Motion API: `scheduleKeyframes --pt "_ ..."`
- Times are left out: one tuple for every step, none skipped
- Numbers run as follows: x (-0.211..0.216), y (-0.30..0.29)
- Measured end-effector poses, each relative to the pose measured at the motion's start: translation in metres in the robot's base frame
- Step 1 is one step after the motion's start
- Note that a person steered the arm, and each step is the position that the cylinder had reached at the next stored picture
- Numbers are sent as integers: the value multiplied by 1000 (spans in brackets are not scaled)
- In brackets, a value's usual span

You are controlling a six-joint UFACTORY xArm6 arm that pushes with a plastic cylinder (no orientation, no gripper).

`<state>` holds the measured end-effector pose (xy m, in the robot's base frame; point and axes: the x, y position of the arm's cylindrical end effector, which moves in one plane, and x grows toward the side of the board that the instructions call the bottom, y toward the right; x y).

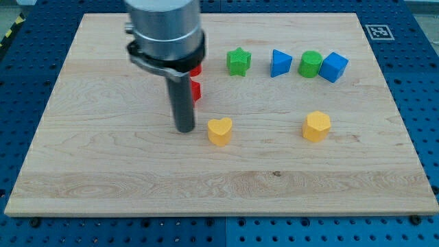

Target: Slide the red star diagonal to the heart

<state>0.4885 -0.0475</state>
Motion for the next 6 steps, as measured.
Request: scheduleKeyframes --pt "0 28" --pt "-15 28" --pt "-48 27" --pt "-58 4" --pt "-59 -26" --pt "-59 -35"
